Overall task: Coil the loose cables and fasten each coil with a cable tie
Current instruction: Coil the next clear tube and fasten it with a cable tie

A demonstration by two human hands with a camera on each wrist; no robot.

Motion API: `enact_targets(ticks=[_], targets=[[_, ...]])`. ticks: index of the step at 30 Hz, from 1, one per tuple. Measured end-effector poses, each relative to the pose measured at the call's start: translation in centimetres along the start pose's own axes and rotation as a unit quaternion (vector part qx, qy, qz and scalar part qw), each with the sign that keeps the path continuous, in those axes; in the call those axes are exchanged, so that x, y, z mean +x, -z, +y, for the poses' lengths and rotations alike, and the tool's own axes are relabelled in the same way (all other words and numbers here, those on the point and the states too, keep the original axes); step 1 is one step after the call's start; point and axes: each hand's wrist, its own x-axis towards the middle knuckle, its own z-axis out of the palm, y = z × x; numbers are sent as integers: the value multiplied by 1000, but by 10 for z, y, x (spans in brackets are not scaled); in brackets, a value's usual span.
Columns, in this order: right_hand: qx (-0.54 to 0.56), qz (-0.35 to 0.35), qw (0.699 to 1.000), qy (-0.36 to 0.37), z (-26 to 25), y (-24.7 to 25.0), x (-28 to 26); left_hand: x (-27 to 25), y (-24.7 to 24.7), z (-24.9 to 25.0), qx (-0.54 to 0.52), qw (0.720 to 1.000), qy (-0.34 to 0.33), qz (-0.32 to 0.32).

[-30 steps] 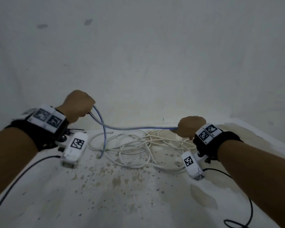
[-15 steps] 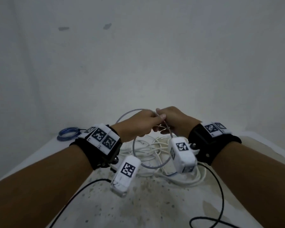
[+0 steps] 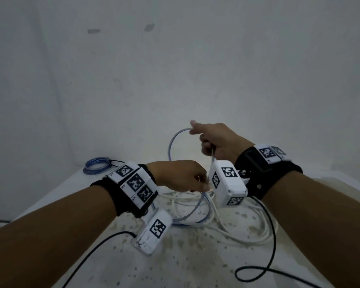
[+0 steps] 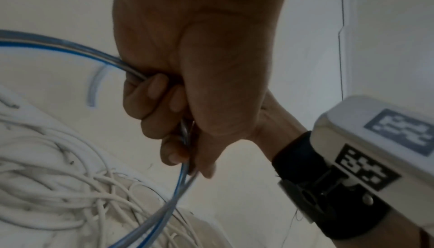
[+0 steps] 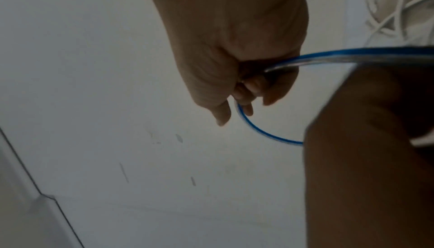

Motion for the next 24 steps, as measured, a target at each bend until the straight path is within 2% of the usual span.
enact_targets(ticks=[3, 5, 8, 12, 14, 15, 17, 19, 20, 22, 24], targets=[[13, 69, 997, 13, -10, 27, 12, -14, 10, -21, -13, 999, 3, 41], [-18, 88, 996, 17, -11, 49, 17, -18, 21, -38, -99, 987, 25, 121], [-60, 85, 994, 28, -6, 72, 14, -9, 40, -65, -225, 937, 89, 252], [-51, 77, 995, 43, 3, 77, 10, 26, 60, -87, -311, 874, 147, 342], [-51, 70, 996, 35, 7, 79, 9, 45, 61, -97, -311, 856, 163, 381], [-51, 70, 996, 30, 9, 81, 9, 53, 59, -101, -290, 862, 175, 376], [-44, 85, 995, 19, 13, 87, 8, 65, 49, -110, -224, 891, 239, 316], [-37, 102, 994, 23, 18, 91, 8, 69, 36, -112, -174, 897, 300, 276], [-29, 115, 992, 32, 21, 92, 8, 68, 29, -109, -163, 898, 300, 278], [27, 143, 988, 50, 25, 90, 11, 58, 15, -97, -178, 899, 289, 277], [136, 160, 976, 62, 27, 83, 13, 37, -7, -74, -247, 890, 316, 216]])
